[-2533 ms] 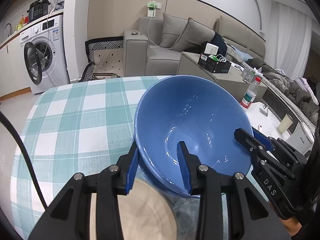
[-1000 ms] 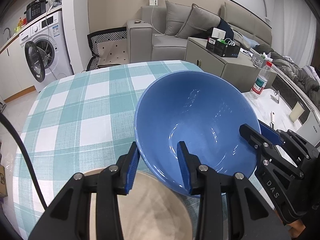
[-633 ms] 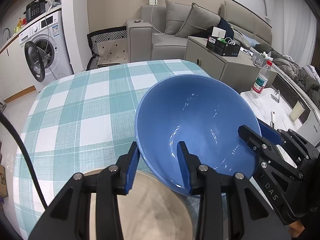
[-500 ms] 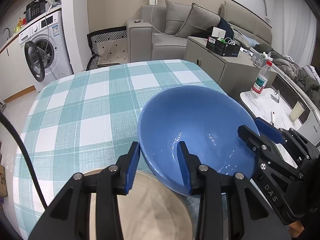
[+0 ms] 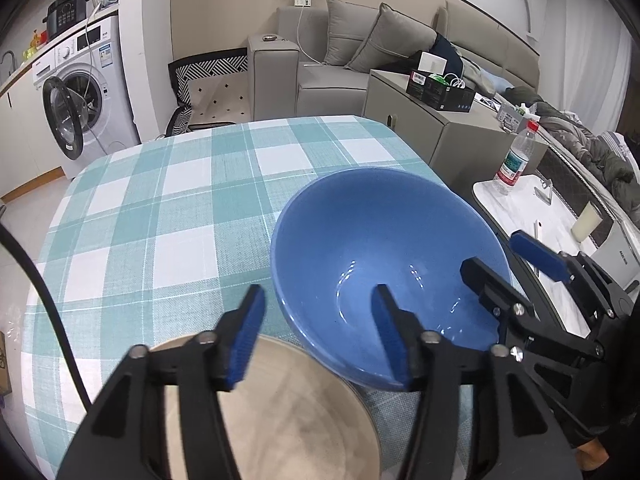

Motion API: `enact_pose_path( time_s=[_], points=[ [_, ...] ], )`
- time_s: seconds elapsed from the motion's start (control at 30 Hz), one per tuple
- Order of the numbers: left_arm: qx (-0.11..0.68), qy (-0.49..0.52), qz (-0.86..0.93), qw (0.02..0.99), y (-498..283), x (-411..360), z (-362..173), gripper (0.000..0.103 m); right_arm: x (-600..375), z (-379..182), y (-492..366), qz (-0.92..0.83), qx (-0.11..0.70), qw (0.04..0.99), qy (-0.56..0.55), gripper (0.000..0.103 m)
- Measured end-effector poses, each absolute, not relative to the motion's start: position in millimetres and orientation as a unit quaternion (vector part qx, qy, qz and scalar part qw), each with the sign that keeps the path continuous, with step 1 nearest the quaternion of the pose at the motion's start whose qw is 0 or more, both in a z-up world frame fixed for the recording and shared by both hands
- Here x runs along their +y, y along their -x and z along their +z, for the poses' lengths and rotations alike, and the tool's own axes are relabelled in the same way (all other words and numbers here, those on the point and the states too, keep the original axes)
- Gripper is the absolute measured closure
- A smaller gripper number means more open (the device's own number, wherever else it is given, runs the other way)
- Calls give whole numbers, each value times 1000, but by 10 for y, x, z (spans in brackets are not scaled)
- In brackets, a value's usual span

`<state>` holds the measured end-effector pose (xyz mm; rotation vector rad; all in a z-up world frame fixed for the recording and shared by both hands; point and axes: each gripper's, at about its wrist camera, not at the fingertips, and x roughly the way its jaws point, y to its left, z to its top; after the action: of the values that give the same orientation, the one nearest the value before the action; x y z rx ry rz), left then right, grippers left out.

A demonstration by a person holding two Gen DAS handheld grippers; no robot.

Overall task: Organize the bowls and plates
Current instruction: 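Open both tools to release the nested blue bowls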

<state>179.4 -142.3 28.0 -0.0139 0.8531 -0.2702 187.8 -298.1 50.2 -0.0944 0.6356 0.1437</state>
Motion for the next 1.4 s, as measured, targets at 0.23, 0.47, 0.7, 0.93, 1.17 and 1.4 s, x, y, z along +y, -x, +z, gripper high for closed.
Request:
enact_pose_path(
  time_s=[0.23, 0.47, 0.7, 0.93, 1.17, 1.4],
  points=[
    [409, 9, -130, 903, -1785, -1377, 330, 26, -3115, 569, -1877, 80, 311, 947, 20, 20],
    [402, 23, -134, 906, -1800, -1298, 383, 2, -3231, 609, -1892, 95, 312, 945, -12, 2],
    [401, 28, -131, 906, -1834, -1248, 382, 0, -3271, 572, -1931, 109, 323, 939, -38, 1],
    [411, 37, -125, 902, -1896, -1216, 307, 0, -3280, 479, -1998, 109, 340, 933, -46, 1],
    [422, 43, -117, 898, -1994, -1188, 209, 0, -3376, 421, -2043, 105, 349, 928, -74, 1],
    [429, 62, -110, 894, -2067, -1118, 121, 1, -3538, 343, -2110, 129, 362, 913, -135, 1]
  ],
)
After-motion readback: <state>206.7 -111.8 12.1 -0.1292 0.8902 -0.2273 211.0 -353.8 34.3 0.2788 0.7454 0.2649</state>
